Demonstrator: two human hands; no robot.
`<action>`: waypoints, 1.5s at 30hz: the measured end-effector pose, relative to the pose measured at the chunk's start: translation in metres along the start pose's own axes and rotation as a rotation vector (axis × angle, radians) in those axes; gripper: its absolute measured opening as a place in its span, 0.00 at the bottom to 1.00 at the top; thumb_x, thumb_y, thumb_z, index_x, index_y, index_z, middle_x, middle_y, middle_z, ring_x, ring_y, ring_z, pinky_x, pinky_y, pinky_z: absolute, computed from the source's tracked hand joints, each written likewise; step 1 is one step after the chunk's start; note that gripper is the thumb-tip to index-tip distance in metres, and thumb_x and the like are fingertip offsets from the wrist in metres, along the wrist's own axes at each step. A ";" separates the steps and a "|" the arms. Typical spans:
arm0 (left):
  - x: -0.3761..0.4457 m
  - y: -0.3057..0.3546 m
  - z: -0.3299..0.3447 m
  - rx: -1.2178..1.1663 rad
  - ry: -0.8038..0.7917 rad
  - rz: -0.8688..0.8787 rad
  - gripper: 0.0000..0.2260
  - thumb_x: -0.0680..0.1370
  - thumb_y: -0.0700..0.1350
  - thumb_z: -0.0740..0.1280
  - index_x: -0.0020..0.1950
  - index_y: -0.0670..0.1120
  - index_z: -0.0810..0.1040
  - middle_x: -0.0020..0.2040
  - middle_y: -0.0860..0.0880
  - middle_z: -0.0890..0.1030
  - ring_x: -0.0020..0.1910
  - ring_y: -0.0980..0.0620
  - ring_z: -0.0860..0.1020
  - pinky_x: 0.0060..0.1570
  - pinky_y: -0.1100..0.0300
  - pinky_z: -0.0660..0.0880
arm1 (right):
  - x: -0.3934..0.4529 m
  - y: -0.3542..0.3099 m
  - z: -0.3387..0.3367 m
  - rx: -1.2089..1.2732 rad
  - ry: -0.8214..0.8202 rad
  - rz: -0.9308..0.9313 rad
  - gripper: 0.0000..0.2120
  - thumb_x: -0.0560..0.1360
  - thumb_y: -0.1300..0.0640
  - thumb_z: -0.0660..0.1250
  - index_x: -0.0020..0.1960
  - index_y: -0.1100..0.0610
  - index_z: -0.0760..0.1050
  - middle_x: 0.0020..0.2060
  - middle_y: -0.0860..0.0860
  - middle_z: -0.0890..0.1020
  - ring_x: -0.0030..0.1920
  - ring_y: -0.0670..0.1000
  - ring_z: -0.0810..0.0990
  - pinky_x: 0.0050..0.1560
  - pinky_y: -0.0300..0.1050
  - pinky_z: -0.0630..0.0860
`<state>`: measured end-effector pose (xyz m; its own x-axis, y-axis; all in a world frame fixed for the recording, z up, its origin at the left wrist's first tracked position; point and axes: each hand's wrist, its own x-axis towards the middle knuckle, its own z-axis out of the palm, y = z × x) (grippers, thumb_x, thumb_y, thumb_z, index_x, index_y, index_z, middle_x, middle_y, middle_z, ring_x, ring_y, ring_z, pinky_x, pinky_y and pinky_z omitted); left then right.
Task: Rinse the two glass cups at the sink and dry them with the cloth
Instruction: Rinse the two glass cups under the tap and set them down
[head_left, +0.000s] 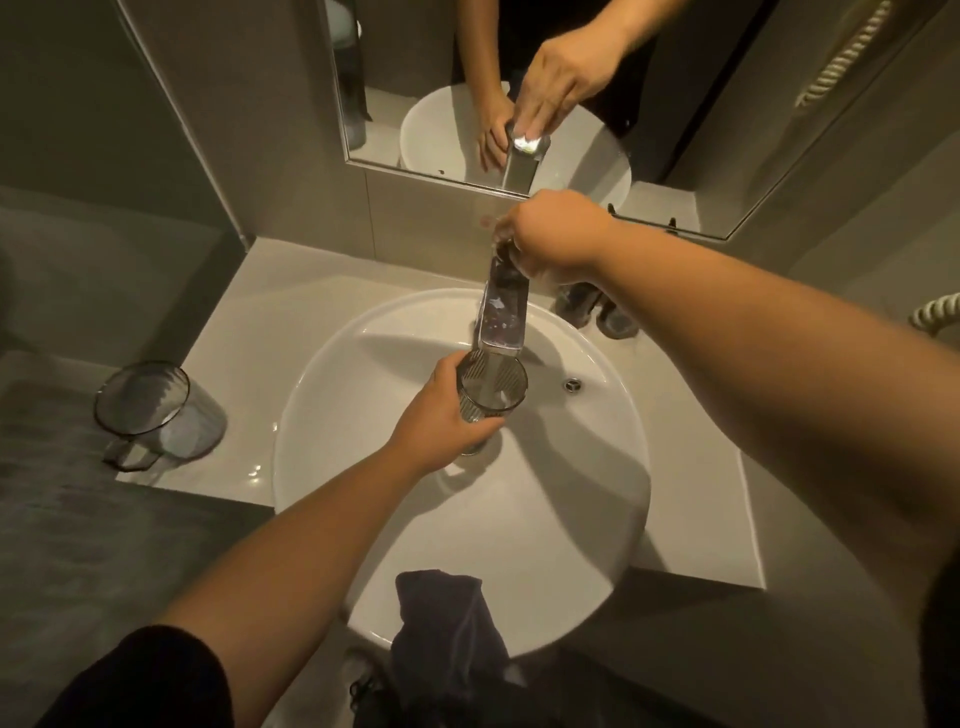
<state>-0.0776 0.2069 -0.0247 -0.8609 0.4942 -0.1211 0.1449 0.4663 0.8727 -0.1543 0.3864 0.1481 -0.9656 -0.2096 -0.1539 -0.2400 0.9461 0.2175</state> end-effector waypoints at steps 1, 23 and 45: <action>-0.001 0.000 0.002 -0.004 0.001 -0.005 0.39 0.70 0.51 0.78 0.74 0.48 0.61 0.68 0.51 0.74 0.62 0.54 0.75 0.60 0.59 0.72 | 0.000 0.000 0.001 0.015 0.004 0.002 0.14 0.75 0.59 0.61 0.58 0.57 0.79 0.48 0.60 0.83 0.46 0.62 0.79 0.41 0.49 0.74; -0.013 -0.007 0.003 -0.022 0.006 -0.009 0.38 0.71 0.49 0.78 0.75 0.47 0.61 0.64 0.57 0.69 0.61 0.59 0.71 0.59 0.66 0.66 | 0.008 -0.010 0.010 0.069 0.054 0.088 0.13 0.75 0.59 0.61 0.56 0.57 0.80 0.44 0.59 0.81 0.41 0.60 0.76 0.39 0.47 0.70; -0.007 -0.018 0.000 0.031 0.014 0.020 0.38 0.69 0.51 0.79 0.74 0.48 0.62 0.68 0.52 0.73 0.63 0.55 0.73 0.61 0.61 0.70 | -0.004 -0.019 0.027 0.090 0.140 0.091 0.07 0.73 0.60 0.62 0.49 0.59 0.77 0.51 0.58 0.80 0.47 0.63 0.78 0.42 0.52 0.77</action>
<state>-0.0744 0.1954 -0.0402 -0.8641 0.4940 -0.0969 0.1776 0.4792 0.8596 -0.1428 0.3761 0.1192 -0.9889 -0.1485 -0.0008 -0.1472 0.9797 0.1360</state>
